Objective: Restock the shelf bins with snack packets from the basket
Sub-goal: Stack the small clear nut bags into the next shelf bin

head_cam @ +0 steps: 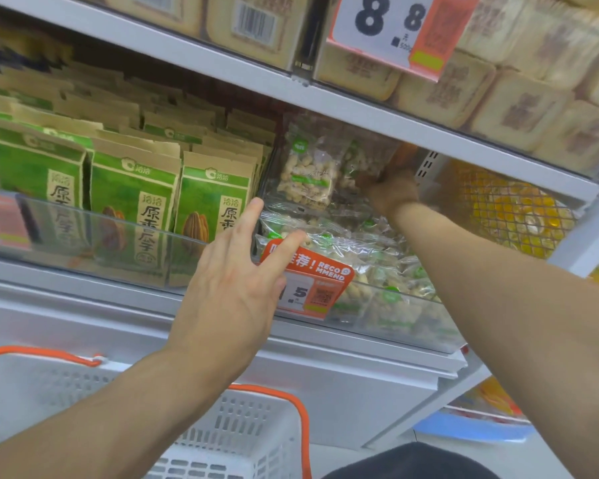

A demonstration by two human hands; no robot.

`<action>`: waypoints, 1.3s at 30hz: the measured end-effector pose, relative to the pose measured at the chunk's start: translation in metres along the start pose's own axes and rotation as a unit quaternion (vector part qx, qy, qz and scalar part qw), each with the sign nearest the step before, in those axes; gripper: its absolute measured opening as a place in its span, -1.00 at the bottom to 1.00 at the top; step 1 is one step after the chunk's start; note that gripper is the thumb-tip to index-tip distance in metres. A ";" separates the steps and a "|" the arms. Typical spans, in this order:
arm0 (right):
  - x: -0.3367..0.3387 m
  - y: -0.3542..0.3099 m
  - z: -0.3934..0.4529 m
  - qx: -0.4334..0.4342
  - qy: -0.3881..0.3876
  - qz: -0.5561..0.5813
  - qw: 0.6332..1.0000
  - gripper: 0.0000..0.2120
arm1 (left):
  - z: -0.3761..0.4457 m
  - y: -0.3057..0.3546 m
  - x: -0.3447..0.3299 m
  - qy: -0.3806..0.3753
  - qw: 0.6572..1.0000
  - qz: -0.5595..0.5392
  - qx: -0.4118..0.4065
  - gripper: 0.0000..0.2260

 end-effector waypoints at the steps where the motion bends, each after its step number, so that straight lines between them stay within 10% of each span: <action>1: 0.001 -0.002 0.000 -0.004 0.004 -0.005 1.000 -0.45 | 0.000 0.001 0.000 -0.002 1.000 -0.005 0.002 -0.49; 11: 0.040 0.007 -0.093 -0.037 0.083 0.121 0.988 -0.85 | -0.017 0.005 0.020 -0.036 0.999 -0.031 -0.011 -0.45; 17: 0.036 -0.048 -0.193 0.095 -0.052 0.249 0.963 -0.84 | -0.040 -0.018 0.046 -0.011 0.998 -0.048 -0.047 -0.75; 21: -0.024 -0.127 -0.248 0.208 -0.311 0.097 0.922 -0.90 | -0.124 -0.104 0.038 -0.083 0.976 -0.041 0.195 -0.83; 25: -0.137 -0.158 -0.303 0.234 -0.402 -0.040 0.884 -0.73 | -0.260 -0.177 0.047 -0.060 0.897 -0.043 0.437 -0.76; 32: -0.320 -0.097 -0.415 0.021 -0.575 -0.030 0.817 -0.49 | -0.362 -0.235 0.073 -0.132 0.821 0.009 0.556 -0.49; 39: -0.398 -0.119 -0.422 -0.209 -0.525 0.208 0.799 -0.29 | -0.370 -0.258 0.027 -0.146 0.755 -0.090 0.632 -0.30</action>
Point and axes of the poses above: each hand's wrist, its own z-axis towards the middle knuckle, its own x-axis out of the back of the hand, y = z × x, the point moved 5 cm from there along z, towards the middle knuckle, and after that the axes turned 15 degrees about -z, right-handed, at the moved point
